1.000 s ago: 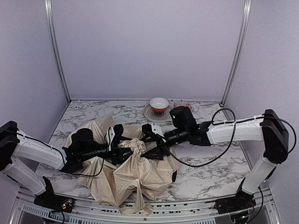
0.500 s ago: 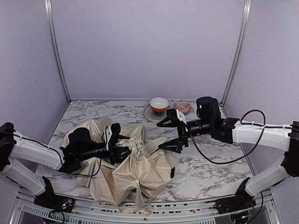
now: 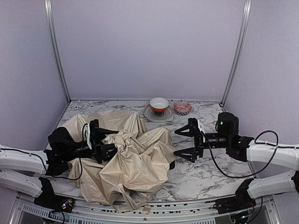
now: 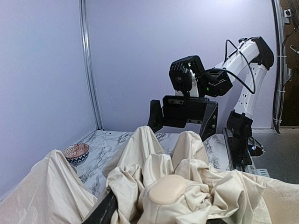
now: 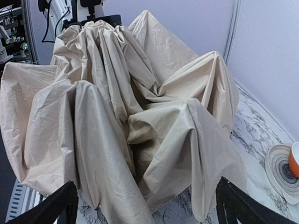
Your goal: Put away the umbrella
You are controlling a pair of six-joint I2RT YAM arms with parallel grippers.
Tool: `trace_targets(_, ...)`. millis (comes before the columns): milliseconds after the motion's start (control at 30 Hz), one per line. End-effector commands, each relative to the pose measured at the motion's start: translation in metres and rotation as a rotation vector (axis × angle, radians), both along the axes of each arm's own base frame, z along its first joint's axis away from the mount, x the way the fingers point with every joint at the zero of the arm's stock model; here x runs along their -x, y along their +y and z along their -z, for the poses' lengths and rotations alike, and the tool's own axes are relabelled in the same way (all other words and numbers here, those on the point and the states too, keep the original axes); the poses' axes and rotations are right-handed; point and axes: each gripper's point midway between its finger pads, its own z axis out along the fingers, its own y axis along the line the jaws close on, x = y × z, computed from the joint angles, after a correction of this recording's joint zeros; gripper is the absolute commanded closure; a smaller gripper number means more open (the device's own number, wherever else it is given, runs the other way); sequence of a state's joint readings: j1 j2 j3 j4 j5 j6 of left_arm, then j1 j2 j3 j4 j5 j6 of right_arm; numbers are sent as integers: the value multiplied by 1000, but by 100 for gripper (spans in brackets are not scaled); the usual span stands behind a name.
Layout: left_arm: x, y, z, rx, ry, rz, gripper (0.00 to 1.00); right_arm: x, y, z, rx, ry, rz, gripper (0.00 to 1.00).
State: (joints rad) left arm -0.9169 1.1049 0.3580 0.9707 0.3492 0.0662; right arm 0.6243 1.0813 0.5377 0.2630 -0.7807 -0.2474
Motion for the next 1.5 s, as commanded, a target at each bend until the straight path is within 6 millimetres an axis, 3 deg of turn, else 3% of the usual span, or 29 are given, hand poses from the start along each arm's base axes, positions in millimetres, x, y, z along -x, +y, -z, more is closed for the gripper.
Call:
trace_targets(0, 20, -1, -45, 102, -74, 111, 98, -9, 23, -10, -39, -2, -35, 0)
trace_targets(100, 28, -11, -56, 117, -74, 163, 99, 3, 65, -7, -11, 0, -137, 0)
trace_targets(167, 33, -21, -58, 113, -82, 191, 100, 25, 99, -13, -17, -46, -231, 0)
trace_targets(233, 38, -31, -59, 113, -86, 228, 100, 44, 120, -36, -90, -101, -302, 0)
trace_targets(400, 46, -53, -61, 137, -76, 305, 100, 62, 142, -70, -236, -166, -367, 1)
trace_targets(500, 46, -60, -62, 176, -67, 328, 100, 66, 155, -71, -231, -136, -417, 4)
trace_targets(567, 48, -60, -70, 226, -74, 351, 100, 67, 161, -61, -197, -107, -431, 9)
trace_targets(633, 49, -67, -73, 236, -65, 375, 100, 66, 162, -57, -192, -95, -431, 16)
trace_targets(733, 48, -79, -66, 228, -25, 414, 100, 68, 158, -59, -196, -115, -425, 36)
trace_targets(800, 47, -78, -62, 242, -20, 405, 100, 64, 153, -59, -194, -133, -386, 48)
trace_targets(933, 33, -77, -58, 222, 5, 314, 97, 54, 136, -59, -186, -149, -327, 63)
trace_targets(1033, 21, -82, -49, 157, 30, 247, 87, 45, 125, -60, -185, -143, -292, 72)
trace_targets(1133, 1, -79, -42, 113, 37, 125, 69, 41, 119, -64, -184, -148, -274, 85)
trace_targets(1233, -12, -74, -38, 64, 30, 36, 52, 38, 111, -60, -165, -143, -257, 90)
trace_targets(1367, -22, -59, -48, 22, -14, -70, 33, 31, 97, -57, -155, -145, -213, 96)
trace_targets(1467, -30, -48, -55, -27, -38, -151, 25, 27, 87, -58, -152, -152, -177, 100)
